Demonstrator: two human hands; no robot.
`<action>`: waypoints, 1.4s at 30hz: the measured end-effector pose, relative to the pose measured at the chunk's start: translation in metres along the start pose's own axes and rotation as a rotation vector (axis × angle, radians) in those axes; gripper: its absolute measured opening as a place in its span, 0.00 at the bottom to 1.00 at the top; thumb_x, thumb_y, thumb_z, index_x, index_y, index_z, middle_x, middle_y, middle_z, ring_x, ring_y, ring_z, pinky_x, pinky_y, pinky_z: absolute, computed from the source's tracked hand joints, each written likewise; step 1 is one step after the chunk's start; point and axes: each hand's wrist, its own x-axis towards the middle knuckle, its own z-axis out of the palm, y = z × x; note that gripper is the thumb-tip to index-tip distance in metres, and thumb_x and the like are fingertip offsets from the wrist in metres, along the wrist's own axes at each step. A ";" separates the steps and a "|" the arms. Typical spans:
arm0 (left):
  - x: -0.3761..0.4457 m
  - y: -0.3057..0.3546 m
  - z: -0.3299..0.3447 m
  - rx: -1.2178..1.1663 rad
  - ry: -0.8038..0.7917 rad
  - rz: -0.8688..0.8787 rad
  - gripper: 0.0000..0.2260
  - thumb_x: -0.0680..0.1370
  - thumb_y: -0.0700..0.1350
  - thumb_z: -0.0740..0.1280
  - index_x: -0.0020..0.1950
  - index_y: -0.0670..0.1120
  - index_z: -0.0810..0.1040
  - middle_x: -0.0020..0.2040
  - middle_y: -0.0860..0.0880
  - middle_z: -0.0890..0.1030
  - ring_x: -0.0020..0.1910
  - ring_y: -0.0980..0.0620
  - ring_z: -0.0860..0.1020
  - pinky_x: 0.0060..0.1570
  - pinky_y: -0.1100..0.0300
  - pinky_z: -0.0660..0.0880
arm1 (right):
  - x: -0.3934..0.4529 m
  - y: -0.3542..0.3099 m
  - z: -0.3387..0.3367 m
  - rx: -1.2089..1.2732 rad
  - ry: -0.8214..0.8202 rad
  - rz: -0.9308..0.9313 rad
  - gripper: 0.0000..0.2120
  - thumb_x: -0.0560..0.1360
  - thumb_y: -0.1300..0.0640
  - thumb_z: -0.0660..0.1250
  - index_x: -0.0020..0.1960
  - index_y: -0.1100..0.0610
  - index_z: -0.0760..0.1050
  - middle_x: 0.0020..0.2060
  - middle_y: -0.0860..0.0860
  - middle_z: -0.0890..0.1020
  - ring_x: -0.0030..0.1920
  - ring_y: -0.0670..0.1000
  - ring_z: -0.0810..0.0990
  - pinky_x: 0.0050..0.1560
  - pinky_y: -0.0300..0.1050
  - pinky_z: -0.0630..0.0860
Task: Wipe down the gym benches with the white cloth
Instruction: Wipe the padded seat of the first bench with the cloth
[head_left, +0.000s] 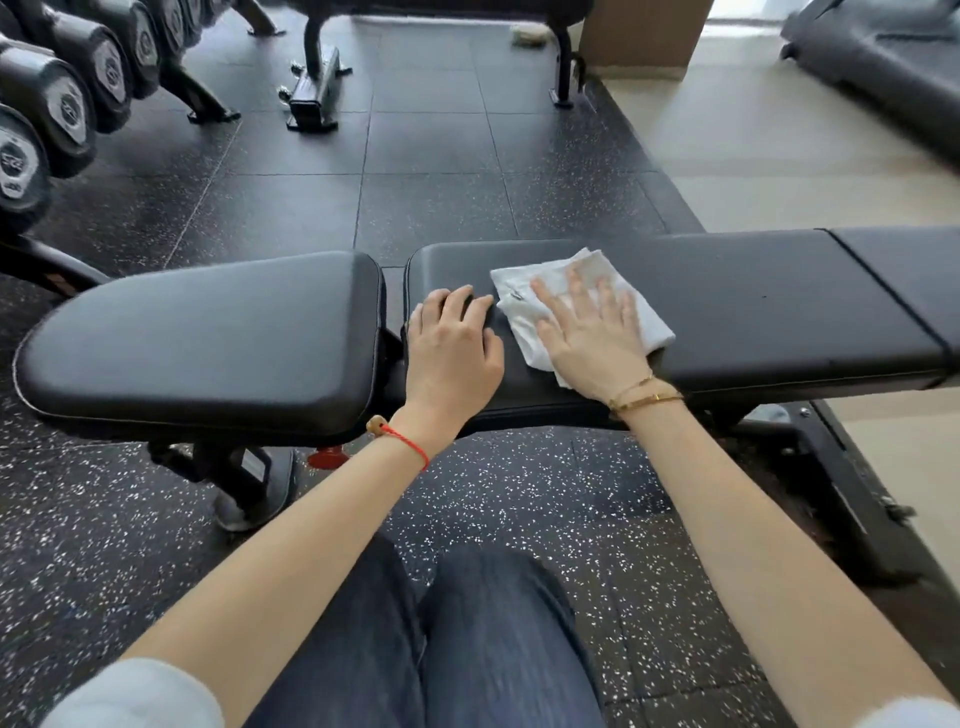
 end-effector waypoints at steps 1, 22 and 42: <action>0.000 0.000 0.000 -0.006 0.007 0.003 0.19 0.79 0.46 0.59 0.69 0.46 0.74 0.70 0.47 0.73 0.70 0.45 0.66 0.72 0.47 0.61 | -0.014 -0.001 0.003 -0.020 0.028 -0.020 0.24 0.83 0.42 0.44 0.78 0.37 0.45 0.80 0.51 0.46 0.79 0.58 0.41 0.76 0.59 0.36; 0.000 -0.001 0.003 -0.002 0.012 -0.006 0.19 0.76 0.46 0.59 0.66 0.46 0.75 0.68 0.47 0.74 0.69 0.42 0.67 0.70 0.47 0.61 | -0.042 0.042 -0.008 0.042 -0.051 -0.191 0.24 0.83 0.44 0.45 0.78 0.35 0.44 0.79 0.47 0.43 0.79 0.53 0.39 0.77 0.55 0.36; 0.010 0.049 0.010 0.090 0.084 -0.267 0.13 0.79 0.45 0.61 0.60 0.42 0.77 0.63 0.44 0.78 0.66 0.44 0.72 0.69 0.49 0.63 | 0.010 0.149 -0.019 0.057 -0.088 -0.360 0.24 0.83 0.44 0.45 0.78 0.36 0.45 0.80 0.50 0.45 0.79 0.56 0.41 0.76 0.56 0.37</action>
